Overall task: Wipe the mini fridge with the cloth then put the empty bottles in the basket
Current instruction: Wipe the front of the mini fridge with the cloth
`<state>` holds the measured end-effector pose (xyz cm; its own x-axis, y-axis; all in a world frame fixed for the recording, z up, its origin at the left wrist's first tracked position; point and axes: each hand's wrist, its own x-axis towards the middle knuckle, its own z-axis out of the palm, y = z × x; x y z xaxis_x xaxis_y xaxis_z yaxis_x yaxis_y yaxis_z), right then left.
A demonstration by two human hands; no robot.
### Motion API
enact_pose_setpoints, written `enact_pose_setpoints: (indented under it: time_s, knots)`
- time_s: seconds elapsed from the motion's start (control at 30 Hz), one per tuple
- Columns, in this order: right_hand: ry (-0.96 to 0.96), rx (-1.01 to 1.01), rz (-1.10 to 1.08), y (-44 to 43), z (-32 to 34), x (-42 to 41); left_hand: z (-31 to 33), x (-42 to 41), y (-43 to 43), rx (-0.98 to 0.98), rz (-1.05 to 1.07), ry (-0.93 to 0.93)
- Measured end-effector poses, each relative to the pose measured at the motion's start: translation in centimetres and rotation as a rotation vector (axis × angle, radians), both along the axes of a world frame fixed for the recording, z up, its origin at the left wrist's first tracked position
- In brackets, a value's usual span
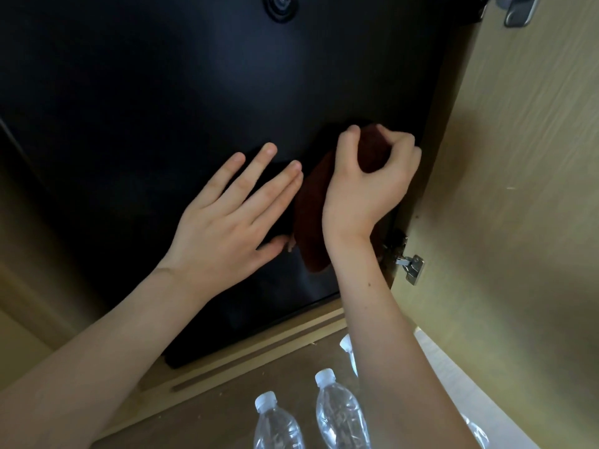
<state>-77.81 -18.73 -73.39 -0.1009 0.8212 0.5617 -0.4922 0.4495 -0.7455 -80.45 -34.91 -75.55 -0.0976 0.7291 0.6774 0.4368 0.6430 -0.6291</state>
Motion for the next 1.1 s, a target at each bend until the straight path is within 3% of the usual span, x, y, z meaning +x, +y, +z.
enact_pose_setpoints:
  time_s: [0.2,0.37,0.43,0.63,0.73,0.97,1.1]
  knots:
    - [-0.053,0.013,-0.021,-2.0,-5.7,0.0,-0.4,0.5,-3.1,0.002,0.018,-0.035]
    - [-0.247,-0.28,0.017,-4.3,-13.5,1.3,-0.2,0.8,-4.5,0.007,0.012,-0.056]
    - [-0.265,-0.312,0.037,-4.4,-13.2,1.7,-0.1,1.0,-5.0,0.006,0.013,-0.072]
    - [-0.08,-0.037,0.06,-5.0,-4.7,1.0,0.5,1.1,-6.8,0.018,0.021,-0.068]
    - [-0.064,0.066,0.033,-5.5,-4.1,0.5,0.6,1.2,-7.6,0.029,0.026,-0.083]
    - [-0.253,-0.208,0.011,-7.2,-12.2,1.3,0.8,1.6,-8.7,0.03,0.032,-0.114]
    - [-0.171,-0.132,0.062,-8.0,-10.0,1.3,0.9,1.8,-9.4,0.051,0.027,-0.134]
